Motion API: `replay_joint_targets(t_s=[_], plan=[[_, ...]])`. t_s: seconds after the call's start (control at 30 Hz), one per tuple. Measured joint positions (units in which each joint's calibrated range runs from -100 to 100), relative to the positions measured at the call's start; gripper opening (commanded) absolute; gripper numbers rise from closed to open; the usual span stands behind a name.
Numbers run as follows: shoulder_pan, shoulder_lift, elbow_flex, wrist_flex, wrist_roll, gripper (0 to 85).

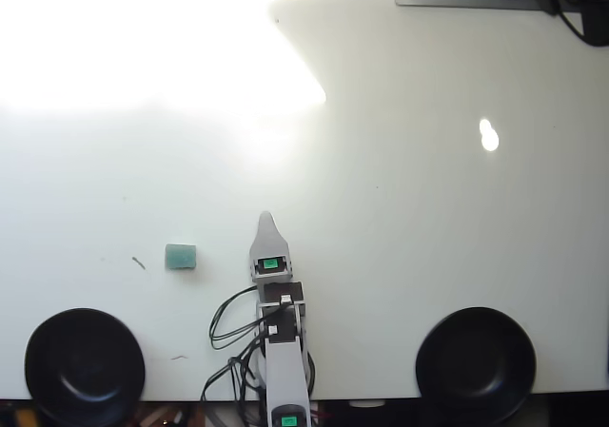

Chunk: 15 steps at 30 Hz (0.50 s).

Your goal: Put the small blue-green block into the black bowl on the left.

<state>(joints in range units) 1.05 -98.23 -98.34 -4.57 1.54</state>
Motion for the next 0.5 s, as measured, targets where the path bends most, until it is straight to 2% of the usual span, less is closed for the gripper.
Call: replay_joint_targets(t_s=[0.5], plan=[[0.1,0.0,-0.1,-0.3,0.0,49.3]])
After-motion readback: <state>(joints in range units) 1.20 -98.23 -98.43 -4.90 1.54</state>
